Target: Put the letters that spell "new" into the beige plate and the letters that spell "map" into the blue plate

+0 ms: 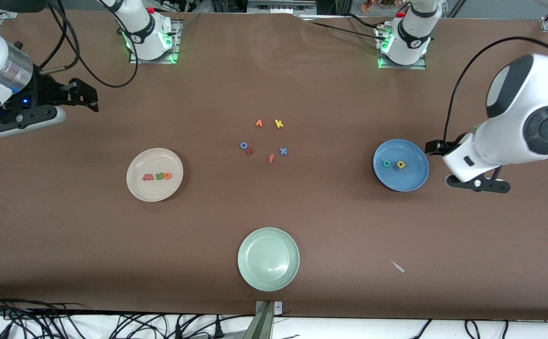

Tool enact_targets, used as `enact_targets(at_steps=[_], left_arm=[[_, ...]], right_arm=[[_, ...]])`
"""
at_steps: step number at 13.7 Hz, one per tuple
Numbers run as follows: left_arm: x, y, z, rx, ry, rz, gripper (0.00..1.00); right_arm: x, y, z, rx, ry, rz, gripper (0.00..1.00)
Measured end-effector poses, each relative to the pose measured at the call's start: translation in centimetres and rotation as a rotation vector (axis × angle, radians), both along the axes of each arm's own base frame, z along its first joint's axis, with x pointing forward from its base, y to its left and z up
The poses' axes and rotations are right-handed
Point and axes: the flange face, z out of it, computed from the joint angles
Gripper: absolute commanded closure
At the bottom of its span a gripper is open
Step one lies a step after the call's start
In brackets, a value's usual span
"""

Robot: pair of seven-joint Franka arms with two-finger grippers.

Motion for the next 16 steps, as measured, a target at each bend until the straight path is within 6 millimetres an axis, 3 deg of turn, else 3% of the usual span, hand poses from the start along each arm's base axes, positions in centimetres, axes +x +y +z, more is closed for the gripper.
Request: enact_targets(at_steps=[2, 6, 10, 14, 16], left_arm=[[-0.8, -0.4, 3.1, 0.013, -0.046, 0.001, 0.0], [-1.6, -0.1, 6.4, 0.001, -0.117, 0.034, 0.0], [-2.0, 0.2, 8.2, -0.033, -0.153, 0.101, 0.0], [-3.1, 4.4, 10.4, -0.099, -0.201, 0.21, 0.0], [-4.3, 3.5, 10.6, -0.099, -0.244, 0.195, 0.0]], right_arm=[[0.0, 0.0, 0.0, 0.0, 0.0, 0.003, 0.0], [0.0, 0.0, 0.0, 0.0, -0.001, 0.005, 0.0], [0.0, -0.1, 0.0, 0.0, -0.001, 0.003, 0.0], [0.0, -0.1, 0.0, 0.0, -0.001, 0.004, 0.0], [0.0, -0.1, 0.0, 0.0, -0.001, 0.003, 0.0]])
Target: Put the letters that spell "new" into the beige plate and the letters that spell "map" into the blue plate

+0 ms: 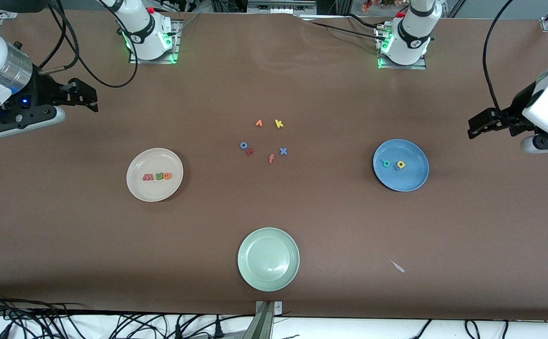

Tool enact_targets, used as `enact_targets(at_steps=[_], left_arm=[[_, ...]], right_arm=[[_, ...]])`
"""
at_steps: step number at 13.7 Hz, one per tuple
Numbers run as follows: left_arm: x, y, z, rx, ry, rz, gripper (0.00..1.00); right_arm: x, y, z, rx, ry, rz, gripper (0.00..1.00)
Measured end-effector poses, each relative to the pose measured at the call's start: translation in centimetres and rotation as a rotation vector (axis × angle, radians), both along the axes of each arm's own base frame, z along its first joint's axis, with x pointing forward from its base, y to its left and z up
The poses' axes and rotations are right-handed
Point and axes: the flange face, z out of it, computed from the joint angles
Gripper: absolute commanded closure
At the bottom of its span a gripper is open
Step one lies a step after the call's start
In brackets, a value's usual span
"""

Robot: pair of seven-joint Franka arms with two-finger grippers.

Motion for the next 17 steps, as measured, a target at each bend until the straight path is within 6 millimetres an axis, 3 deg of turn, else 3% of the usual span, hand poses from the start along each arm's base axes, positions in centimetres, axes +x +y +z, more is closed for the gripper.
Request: enact_targets(at_steps=[5, 17], left_arm=[[-3.0, -1.5, -0.8, 0.012, -0.038, -0.025, 0.0], [-3.4, -1.1, -1.3, 0.014, -0.017, -0.019, 0.0]], right_arm=[[0.0, 0.0, 0.0, 0.0, 0.0, 0.0, 0.0], [0.0, 0.0, 0.0, 0.0, 0.0, 0.002, 0.0]])
